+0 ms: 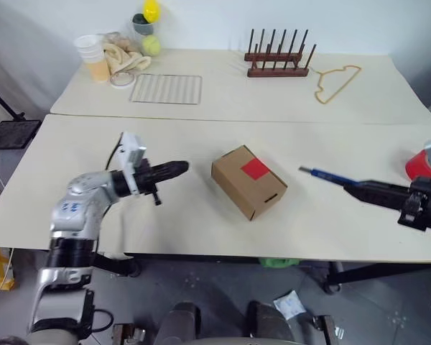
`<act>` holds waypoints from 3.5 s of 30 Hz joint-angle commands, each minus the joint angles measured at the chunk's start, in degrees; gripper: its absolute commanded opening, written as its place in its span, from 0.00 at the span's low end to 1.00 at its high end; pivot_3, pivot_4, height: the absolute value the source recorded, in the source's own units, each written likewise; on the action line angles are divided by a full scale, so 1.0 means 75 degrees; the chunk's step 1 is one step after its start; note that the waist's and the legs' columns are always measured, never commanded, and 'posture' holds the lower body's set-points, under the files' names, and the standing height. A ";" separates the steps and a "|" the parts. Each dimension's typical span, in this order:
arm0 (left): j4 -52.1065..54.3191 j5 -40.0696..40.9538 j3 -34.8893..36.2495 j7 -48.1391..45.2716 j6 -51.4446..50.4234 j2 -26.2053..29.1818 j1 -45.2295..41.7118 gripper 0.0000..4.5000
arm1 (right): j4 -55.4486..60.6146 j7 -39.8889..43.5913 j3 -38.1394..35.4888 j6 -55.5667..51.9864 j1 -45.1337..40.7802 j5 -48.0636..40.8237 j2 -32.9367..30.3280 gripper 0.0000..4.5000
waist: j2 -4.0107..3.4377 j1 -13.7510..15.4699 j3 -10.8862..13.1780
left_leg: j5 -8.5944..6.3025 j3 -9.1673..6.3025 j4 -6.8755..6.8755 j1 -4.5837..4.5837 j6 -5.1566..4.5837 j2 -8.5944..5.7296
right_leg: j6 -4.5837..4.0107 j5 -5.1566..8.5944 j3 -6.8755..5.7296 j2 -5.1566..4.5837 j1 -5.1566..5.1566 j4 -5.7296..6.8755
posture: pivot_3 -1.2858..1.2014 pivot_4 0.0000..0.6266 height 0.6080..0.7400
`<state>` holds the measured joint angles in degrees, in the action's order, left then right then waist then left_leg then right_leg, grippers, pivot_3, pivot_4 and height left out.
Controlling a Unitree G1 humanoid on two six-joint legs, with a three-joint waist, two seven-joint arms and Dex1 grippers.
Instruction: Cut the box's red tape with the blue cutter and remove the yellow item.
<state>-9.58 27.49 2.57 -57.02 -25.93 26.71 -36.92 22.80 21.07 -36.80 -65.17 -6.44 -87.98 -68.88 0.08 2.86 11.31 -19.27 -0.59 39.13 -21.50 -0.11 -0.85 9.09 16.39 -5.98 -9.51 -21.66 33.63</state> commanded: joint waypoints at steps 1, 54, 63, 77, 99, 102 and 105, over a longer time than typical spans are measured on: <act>0.0208 -0.0241 -0.0433 0.0079 -0.0115 -0.0104 -0.0497 0.00 | 0.0101 -0.0273 0.0696 0.0388 -0.0844 0.0036 0.0049 0.03 | 0.0002 -0.0048 0.0001 | 0.0000 0.0001 0.0000 0.0002 0.0001 0.0000 | 0.0000 0.0000 -0.0001 0.0000 0.0000 0.0001 | 0.52 0.24 1.00; -0.0194 -0.2201 -0.1905 0.1029 -0.1268 -0.1088 -0.1306 0.00 | -0.0899 -0.0022 0.5124 -0.1653 -0.5685 0.5448 0.3304 0.03 | 0.0009 -0.0192 0.0006 | 0.0021 0.0013 0.0025 -0.0105 0.0010 -0.0006 | -0.0001 -0.0008 -0.0004 -0.0003 -0.0125 0.0054 | 0.52 0.24 1.00; -0.0277 -0.2473 -0.2095 0.1332 -0.1484 -0.1030 -0.1325 0.00 | -0.0980 0.0346 0.5320 -0.3416 -0.6326 0.5392 0.3181 0.03 | 0.0008 -0.0194 0.0002 | 0.0021 0.0015 0.0025 -0.0093 0.0011 -0.0005 | -0.0001 -0.0008 0.0002 -0.0003 -0.0123 0.0066 | 0.52 0.24 1.00; -0.0327 -0.2852 -0.2633 0.1383 -0.1556 -0.0898 -0.1366 0.00 | -0.1418 0.0589 0.5826 -0.3644 -0.6747 0.4757 0.2462 0.03 | 0.0009 -0.0186 -0.0008 | 0.0021 0.0018 0.0030 -0.0082 0.0011 -0.0007 | -0.0002 -0.0009 0.0008 -0.0003 -0.0116 0.0074 | 0.52 0.24 1.00; -0.0041 -0.2564 -0.2490 0.1187 -0.1450 -0.0918 -0.1177 0.00 | -0.1021 0.0723 0.4742 -0.3644 -0.6340 0.2605 0.0909 0.03 | 0.0012 -0.0178 -0.0010 | 0.0020 0.0020 0.0038 -0.0084 0.0011 -0.0004 | -0.0002 -0.0009 0.0008 -0.0005 -0.0112 0.0070 | 0.52 0.24 1.00; 0.0002 -0.2494 -0.2364 0.1040 -0.1263 -0.0851 -0.1163 0.00 | -0.0995 0.0854 0.4161 -0.3644 -0.6138 0.2481 0.0688 0.03 | 0.0012 -0.0178 -0.0010 | 0.0020 0.0020 0.0038 -0.0086 0.0011 -0.0003 | -0.0002 -0.0009 0.0007 -0.0005 -0.0111 0.0069 | 0.52 0.24 1.00; -0.0079 -0.2443 -0.2197 0.0928 -0.1100 -0.0761 -0.1217 0.00 | -0.0933 0.1282 0.3544 -0.3387 -0.5627 0.2639 0.0236 0.03 | 0.0012 -0.0161 -0.0009 | 0.0020 0.0020 0.0038 -0.0090 0.0010 -0.0004 | -0.0002 -0.0009 0.0006 -0.0004 -0.0112 0.0065 | 0.52 0.24 1.00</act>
<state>-8.83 9.26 -13.55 -48.77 -33.77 19.64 -47.54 14.60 28.23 -5.93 -91.90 -49.66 -68.59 -64.37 0.17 1.65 11.24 -19.12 -0.44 39.42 -22.19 -0.03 -0.88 9.08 16.32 -5.94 -9.54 -22.50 34.10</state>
